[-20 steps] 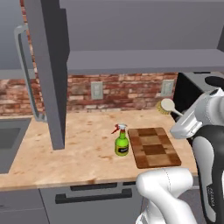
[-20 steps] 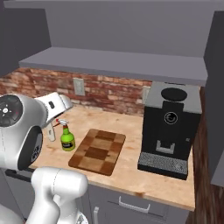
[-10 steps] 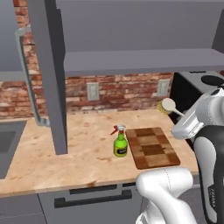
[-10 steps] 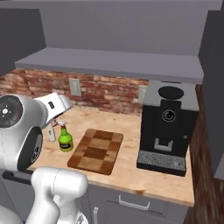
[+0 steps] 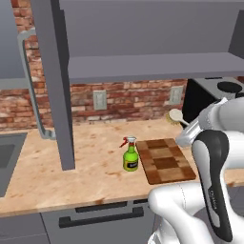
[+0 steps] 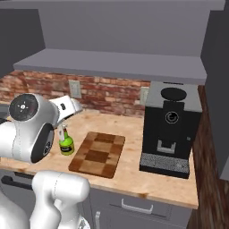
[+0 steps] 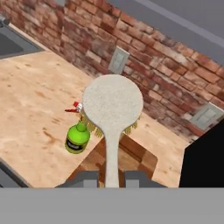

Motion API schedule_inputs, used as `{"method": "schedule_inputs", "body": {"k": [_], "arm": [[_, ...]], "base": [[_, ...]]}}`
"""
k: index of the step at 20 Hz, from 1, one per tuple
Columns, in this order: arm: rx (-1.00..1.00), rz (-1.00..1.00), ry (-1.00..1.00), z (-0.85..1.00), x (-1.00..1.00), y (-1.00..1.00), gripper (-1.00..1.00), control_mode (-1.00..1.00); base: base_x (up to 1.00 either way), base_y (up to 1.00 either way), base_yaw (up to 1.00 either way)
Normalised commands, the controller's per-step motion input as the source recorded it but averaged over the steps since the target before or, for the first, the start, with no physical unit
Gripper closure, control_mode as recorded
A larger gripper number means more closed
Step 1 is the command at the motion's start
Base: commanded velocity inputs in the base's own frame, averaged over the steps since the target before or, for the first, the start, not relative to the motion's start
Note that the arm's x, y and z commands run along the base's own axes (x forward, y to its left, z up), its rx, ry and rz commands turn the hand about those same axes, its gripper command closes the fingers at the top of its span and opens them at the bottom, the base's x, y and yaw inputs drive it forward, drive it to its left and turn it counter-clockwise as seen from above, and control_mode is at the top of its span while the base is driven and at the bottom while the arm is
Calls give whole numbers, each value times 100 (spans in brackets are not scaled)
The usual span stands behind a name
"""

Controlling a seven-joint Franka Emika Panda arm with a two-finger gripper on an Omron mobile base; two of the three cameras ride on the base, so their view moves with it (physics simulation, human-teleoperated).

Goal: Grab the spray bottle from the cabinet, then place it next to the cutting board for sanitizing. Then grab the dish brush from the countertop next to the sink and place it next to the cutting board.

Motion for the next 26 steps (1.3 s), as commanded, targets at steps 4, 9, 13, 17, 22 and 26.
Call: {"method": "schedule_inputs", "body": {"k": [4,9,13,17,22,26], "arm": [[1,0,4,-75,48,-13,100,-100],[-1,-1,2,-88,51,-41,100,-100],[-5,-23,-2,-86,41,-45,100,-100],[-2,-36,0,-66,20,-25,100,-100],[0,-40,0,-43,1,-17,100,-100],[0,-38,2,-32,5,-29,100,-100]], "base": [[0,0,0],[0,0,0],[0,0,0],[0,0,0],[0,0,0],[0,0,0]]}}
